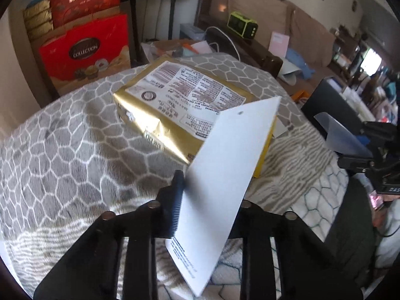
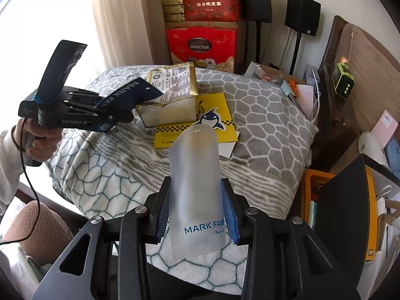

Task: Organize objects
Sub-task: 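Lift the frosted MARK FAIRWHALE pouch with the right gripper while the left gripper holds the card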

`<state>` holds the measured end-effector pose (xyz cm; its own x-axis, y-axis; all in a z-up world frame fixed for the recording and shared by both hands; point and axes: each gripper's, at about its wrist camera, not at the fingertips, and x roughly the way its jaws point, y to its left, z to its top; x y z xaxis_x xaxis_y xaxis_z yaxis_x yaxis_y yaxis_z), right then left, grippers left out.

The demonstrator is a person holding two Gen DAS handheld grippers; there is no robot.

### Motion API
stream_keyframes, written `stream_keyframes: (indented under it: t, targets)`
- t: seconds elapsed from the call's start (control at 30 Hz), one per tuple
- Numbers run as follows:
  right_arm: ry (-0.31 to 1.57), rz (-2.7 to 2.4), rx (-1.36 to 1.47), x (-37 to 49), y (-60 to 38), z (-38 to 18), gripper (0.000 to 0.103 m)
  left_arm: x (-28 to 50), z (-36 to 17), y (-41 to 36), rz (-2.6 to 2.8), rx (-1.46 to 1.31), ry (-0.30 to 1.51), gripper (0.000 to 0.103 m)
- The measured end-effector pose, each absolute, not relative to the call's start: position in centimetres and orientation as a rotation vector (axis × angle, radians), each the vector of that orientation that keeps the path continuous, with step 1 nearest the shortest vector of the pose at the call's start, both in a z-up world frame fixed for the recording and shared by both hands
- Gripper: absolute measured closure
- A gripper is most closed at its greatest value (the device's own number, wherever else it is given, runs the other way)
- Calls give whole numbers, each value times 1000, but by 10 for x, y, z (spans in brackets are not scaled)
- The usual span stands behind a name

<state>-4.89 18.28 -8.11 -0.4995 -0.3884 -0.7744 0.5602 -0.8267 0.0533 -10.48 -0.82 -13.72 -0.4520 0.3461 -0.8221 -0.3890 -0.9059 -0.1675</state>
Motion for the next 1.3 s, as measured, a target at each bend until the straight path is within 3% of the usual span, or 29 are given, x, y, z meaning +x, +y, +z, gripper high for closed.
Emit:
stream_keyframes:
  t: [0.23, 0.37, 0.43, 0.5, 0.57, 0.83, 0.87, 0.93, 1.0, 1.07, 1.1, 1.23, 1.3]
  targets:
    - [246, -2316, 1141, -49, 191, -86, 64, -94, -134, -2, 2370, -1305, 114, 80]
    - [241, -2318, 1150, -51, 193, -89, 64, -93, -136, 8, 2367, -1329, 173, 52]
    - [229, -2316, 1148, -50, 195, -90, 64, -92, -137, 14, 2369, -1325, 197, 44]
    - [221, -2311, 1152, -51, 195, -91, 64, -90, -138, 21, 2375, -1315, 238, 29]
    - [209, -2307, 1157, -53, 196, -93, 64, -89, -141, 28, 2362, -1322, 272, 23]
    - [208, -2304, 1161, -52, 193, -95, 63, -94, -153, 46, 2352, -1356, 303, 22]
    - [208, -2305, 1162, -52, 193, -95, 63, -94, -152, 45, 2354, -1348, 288, 24]
    - [208, -2305, 1162, -52, 193, -94, 63, -93, -148, 41, 2364, -1327, 239, 41]
    - [206, -2306, 1160, -51, 194, -94, 63, -95, -146, 35, 2361, -1344, 208, 74]
    - [199, -2304, 1157, -51, 194, -95, 63, -96, -143, 28, 2361, -1358, 169, 90]
    - [197, -2303, 1157, -51, 194, -94, 63, -95, -142, 25, 2348, -1364, 150, 94]
    - [195, -2301, 1153, -50, 194, -94, 63, -90, -137, 23, 2318, -1365, 162, 93]
    - [197, -2300, 1152, -49, 193, -94, 63, -87, -136, 25, 2326, -1375, 184, 83]
